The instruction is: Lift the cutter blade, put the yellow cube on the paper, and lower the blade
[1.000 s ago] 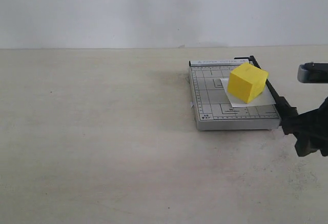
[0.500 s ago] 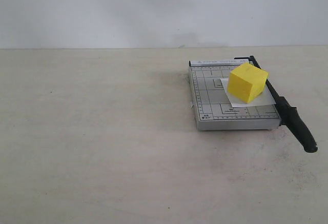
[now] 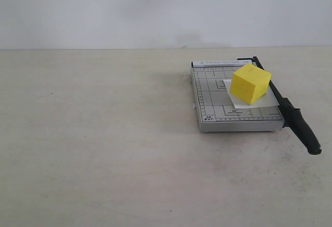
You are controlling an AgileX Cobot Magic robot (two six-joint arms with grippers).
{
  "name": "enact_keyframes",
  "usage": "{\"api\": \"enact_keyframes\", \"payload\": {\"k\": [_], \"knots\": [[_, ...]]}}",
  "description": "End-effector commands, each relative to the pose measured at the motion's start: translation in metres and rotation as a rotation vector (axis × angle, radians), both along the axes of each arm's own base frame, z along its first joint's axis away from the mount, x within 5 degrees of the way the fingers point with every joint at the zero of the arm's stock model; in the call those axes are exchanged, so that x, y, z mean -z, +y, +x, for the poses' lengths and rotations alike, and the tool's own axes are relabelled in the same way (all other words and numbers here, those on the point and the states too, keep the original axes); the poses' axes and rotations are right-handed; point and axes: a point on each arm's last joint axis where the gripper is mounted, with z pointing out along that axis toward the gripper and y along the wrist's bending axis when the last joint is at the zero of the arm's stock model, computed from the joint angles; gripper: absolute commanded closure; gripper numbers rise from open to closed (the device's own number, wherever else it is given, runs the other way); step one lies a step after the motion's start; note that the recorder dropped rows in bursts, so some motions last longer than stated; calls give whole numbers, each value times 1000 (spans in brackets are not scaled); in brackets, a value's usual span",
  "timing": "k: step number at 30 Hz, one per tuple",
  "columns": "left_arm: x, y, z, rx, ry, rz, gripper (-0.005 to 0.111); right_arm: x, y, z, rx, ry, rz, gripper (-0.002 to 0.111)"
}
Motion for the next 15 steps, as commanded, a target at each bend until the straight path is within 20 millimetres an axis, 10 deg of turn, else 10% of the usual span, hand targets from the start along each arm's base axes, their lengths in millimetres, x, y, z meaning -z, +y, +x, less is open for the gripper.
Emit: {"api": "enact_keyframes", "payload": {"k": [1,15], "knots": [[1,0,0,-6,-5,-10,102,7,0,0,-1,63,-42,109],[1,0,0,-5,-3,-10,102,74,-5,8,82,375,37,109]]}}
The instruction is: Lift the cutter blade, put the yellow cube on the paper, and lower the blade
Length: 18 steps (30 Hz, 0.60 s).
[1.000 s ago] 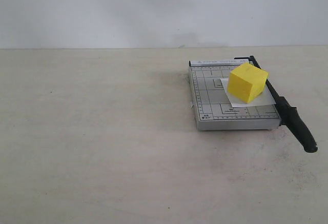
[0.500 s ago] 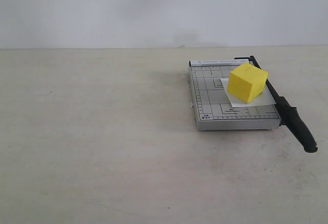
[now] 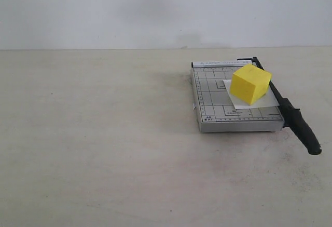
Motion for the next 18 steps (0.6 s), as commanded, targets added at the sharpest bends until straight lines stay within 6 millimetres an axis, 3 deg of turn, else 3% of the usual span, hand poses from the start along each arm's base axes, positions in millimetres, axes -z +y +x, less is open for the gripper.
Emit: {"api": "enact_keyframes", "payload": {"k": [1,9,12,18], "knots": [[1,0,0,-5,-3,-10,102,46,-1,4,80,143,136,109],[1,0,0,-5,-3,-10,102,29,-4,9,68,-63,-82,109],[1,0,0,-5,-3,-10,102,38,-5,7,79,37,-74,109],[1,0,0,-5,-3,-10,102,36,-5,7,82,21,-61,109]]}}
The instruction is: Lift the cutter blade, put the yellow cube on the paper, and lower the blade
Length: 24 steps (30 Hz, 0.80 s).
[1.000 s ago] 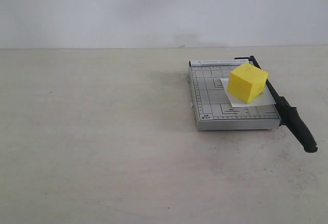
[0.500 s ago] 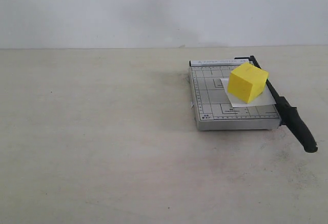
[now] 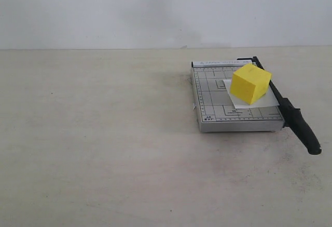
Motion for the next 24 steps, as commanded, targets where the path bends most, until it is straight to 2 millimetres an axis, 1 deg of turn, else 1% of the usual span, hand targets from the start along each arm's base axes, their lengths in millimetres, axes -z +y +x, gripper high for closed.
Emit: {"api": "enact_keyframes", "payload": {"k": [1,8,15,24], "knots": [[1,0,0,-5,-1,-10,102,0,-1,0,12,-3,9,109],[1,0,0,-5,-1,-10,102,0,-1,0,13,-3,13,109],[1,0,0,-5,-1,-10,102,0,4,0,-1,-4,168,109],[1,0,0,-5,-1,-10,102,0,4,0,-1,-4,170,109]]}}
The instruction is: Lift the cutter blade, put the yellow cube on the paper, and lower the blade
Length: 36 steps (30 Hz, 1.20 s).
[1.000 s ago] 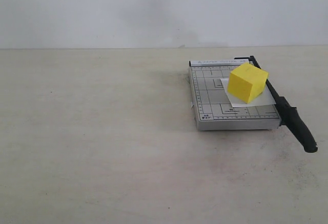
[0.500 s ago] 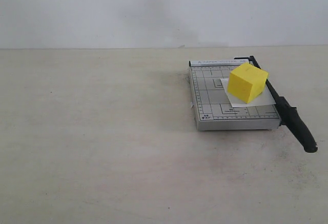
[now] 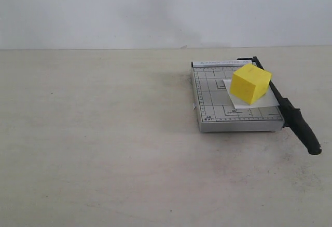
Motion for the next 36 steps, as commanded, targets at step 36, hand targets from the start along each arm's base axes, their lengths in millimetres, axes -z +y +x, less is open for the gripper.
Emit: {"api": "enact_keyframes", "payload": {"k": [36], "knots": [[15,-6,-5,-27,213,-438,102,-2,0,0,3,-24,12,109]]}}
